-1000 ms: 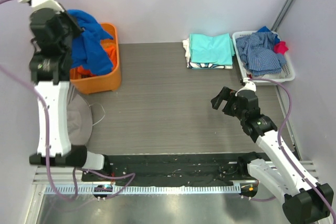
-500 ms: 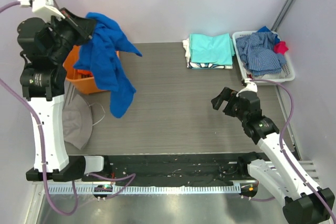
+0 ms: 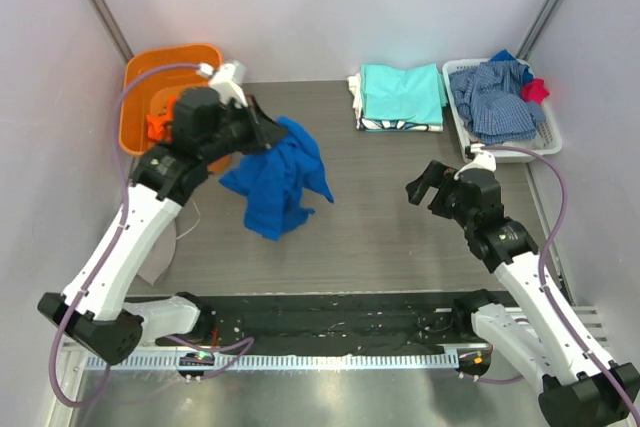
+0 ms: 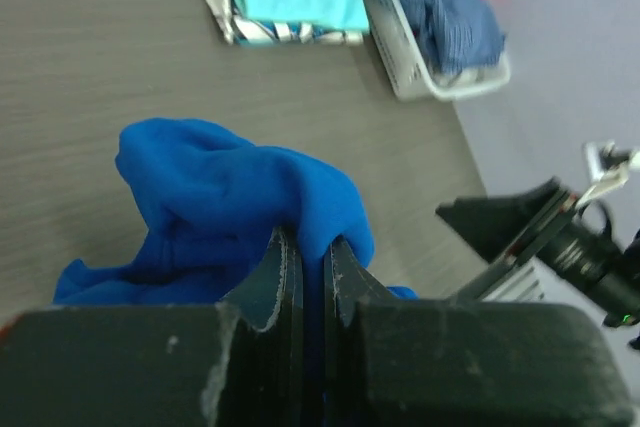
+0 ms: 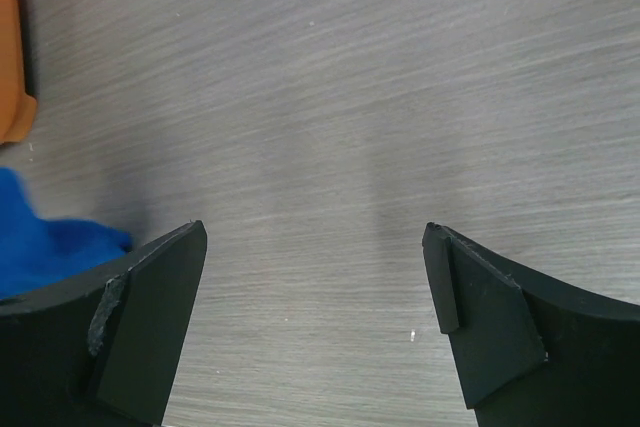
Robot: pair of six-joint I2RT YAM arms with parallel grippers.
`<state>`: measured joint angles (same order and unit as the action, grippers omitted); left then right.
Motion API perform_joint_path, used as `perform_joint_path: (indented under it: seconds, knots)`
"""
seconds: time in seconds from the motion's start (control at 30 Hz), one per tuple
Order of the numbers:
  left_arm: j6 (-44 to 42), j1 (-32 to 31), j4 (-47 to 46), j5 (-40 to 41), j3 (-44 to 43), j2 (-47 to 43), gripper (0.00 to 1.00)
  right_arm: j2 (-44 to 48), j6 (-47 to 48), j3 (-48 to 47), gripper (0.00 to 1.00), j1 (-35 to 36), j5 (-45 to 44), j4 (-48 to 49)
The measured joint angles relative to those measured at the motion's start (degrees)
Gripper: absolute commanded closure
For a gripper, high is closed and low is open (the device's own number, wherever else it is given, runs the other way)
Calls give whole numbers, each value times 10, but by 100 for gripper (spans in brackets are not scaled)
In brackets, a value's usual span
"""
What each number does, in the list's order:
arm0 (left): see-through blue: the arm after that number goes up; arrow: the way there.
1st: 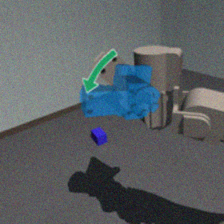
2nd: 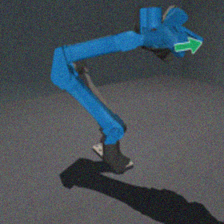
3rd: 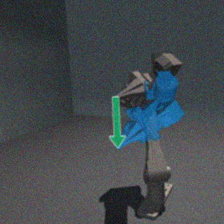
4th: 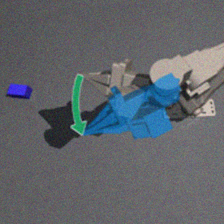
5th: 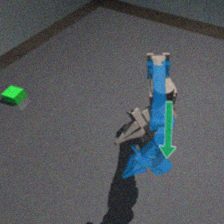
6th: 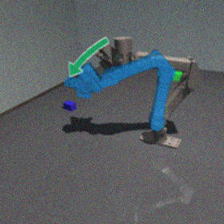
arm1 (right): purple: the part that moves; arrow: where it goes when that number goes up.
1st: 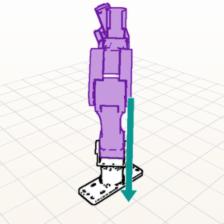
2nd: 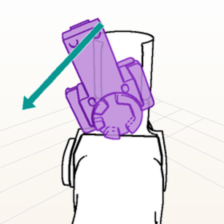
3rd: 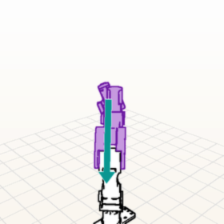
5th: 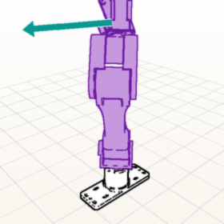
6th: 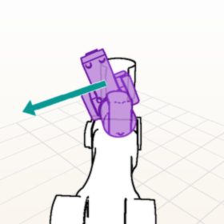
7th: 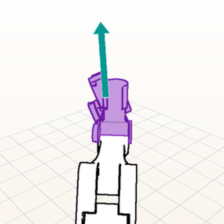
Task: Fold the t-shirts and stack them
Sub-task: Move the tshirt to the center of the board
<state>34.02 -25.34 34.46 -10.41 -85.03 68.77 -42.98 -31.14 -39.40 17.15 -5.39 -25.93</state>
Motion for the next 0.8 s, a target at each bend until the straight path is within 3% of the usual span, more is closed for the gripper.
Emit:
perform_joint_path:
  seconds: [0.13,0.23,0.43,0.6,0.8]
  knots:
    - [-2,-88,-31,50,63,7,100,3,3,-14,0,0,-3,-2]
    - [-4,-112,-63,83,126,14,100,13,5,-15,0,0,-7,-13]
    - [-45,-113,-113,204,211,90,100,30,6,-15,0,0,-12,-33]
    - [-108,-107,-173,302,205,209,100,36,6,-15,0,0,-12,-40]
    - [-163,-70,-222,333,173,300,100,45,8,-15,0,0,-12,-52]
